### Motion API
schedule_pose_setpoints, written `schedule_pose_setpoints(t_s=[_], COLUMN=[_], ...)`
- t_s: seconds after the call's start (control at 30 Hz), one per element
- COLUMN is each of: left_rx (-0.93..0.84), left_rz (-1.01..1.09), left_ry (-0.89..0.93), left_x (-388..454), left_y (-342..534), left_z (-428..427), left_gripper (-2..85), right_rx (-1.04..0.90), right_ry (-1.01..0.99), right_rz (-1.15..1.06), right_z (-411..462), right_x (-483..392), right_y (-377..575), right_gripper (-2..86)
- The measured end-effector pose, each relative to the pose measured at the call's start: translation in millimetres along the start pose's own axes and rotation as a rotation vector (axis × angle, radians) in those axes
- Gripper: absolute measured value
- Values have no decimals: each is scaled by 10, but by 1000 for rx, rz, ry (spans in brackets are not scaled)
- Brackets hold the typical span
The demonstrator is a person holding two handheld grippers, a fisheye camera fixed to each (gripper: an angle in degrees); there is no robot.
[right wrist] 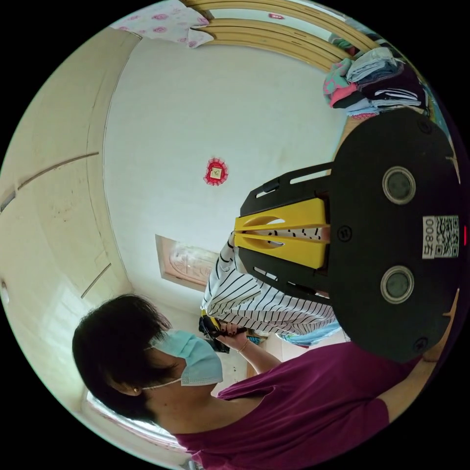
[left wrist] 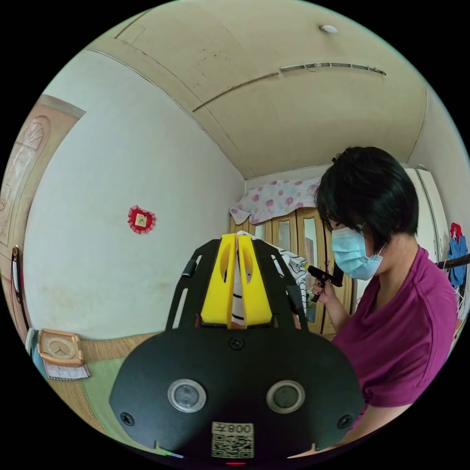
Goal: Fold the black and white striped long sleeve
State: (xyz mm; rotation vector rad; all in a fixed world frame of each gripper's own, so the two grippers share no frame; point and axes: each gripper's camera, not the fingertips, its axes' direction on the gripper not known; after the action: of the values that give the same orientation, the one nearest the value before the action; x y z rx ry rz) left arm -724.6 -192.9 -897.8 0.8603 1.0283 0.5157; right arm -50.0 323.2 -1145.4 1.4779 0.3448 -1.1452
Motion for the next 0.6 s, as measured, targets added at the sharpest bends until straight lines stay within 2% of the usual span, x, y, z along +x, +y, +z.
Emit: schedule_pose_setpoints(t_s=[0.17,0.3,0.47,0.6], left_rx=[-40,-122,-232,-359], left_rz=[-31,-53,-231,-489], left_ry=[-3,-62,-136,-255], left_x=[-249,-701,-1706,-2851], left_y=[291,560,1142,2095], left_z=[514,1239,2333,3390], left_gripper=[2,3,4,10], right_rx=[-30,-80,-206,-374], right_ry=[10,27,-34,-73], right_rz=[23,41,150,238], right_z=[434,938,2197,3394], right_x=[-324,-468,-409,-376], right_y=[561,1016,1910,2772], right_gripper=[3,3,5,12])
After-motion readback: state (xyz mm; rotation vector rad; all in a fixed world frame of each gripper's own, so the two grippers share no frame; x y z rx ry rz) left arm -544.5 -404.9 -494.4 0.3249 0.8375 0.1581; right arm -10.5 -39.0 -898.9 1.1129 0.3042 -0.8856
